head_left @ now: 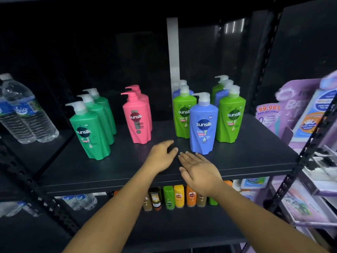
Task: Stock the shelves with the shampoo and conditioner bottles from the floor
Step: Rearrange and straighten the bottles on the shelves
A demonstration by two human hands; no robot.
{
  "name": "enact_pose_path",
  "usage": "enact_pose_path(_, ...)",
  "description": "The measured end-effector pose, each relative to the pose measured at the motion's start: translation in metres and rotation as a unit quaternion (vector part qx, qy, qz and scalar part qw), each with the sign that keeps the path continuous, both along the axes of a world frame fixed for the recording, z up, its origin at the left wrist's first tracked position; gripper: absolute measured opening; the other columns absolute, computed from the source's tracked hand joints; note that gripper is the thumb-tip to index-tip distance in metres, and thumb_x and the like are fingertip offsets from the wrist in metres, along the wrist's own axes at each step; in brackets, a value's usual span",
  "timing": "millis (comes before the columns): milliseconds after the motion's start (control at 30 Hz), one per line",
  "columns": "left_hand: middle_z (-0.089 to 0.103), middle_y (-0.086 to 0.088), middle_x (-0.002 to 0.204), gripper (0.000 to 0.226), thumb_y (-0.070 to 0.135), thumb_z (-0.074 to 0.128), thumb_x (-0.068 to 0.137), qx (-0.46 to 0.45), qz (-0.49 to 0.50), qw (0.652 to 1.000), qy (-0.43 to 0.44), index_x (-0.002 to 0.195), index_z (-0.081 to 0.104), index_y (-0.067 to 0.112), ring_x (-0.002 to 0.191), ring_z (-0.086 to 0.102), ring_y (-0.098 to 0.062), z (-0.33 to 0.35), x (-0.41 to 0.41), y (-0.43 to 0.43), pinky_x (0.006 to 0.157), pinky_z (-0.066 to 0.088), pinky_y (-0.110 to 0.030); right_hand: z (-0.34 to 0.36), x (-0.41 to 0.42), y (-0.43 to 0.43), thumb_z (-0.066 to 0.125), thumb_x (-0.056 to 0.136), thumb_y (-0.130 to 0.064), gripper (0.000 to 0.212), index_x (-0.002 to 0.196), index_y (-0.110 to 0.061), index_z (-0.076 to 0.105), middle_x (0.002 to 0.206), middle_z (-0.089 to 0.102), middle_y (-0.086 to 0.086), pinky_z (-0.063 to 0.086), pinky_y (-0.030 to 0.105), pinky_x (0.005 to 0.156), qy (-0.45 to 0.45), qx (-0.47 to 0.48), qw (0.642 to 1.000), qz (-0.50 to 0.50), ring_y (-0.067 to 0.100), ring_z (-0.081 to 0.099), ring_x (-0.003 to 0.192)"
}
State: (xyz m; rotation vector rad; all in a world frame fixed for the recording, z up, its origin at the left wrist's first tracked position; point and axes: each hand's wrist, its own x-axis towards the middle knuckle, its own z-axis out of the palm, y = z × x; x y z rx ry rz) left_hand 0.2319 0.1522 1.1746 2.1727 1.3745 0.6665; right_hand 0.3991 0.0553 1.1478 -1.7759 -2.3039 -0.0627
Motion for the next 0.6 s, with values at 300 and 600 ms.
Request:
enact_pose_path(300,0.048,-0.003,0.148,0.087,0.026,0.081,0.088,-0.091,0.035,0.966,-0.241,0.157,0.028,0.021,0.132,0.049,-0.019,0.034,0.048,0.067,0.106,0.045,-0.033,0.000,0.001,0.001,0.012,0.107,-0.048,0.060,0.161,-0.025,0.020,0.167,0.019,-0.010,0.003,0.030,0.126,-0.010,0.002,1.000,-0.002,0.006,0.007,0.155)
enact_pose_path(600,0.062,0.012,0.112,0.054,0.024,0.078,0.091,-0.068,0.031,0.965,-0.250,0.135,0.047,0.020,0.106,0.061,-0.009,0.019,0.068,0.077,0.089,0.046,-0.028,0.000,0.002,0.002,0.014,0.106,-0.048,0.060,0.161,-0.026,0.021,0.167,0.019,-0.011,-0.004,0.027,0.123,-0.001,0.006,1.000,0.000,0.005,0.007,0.155)
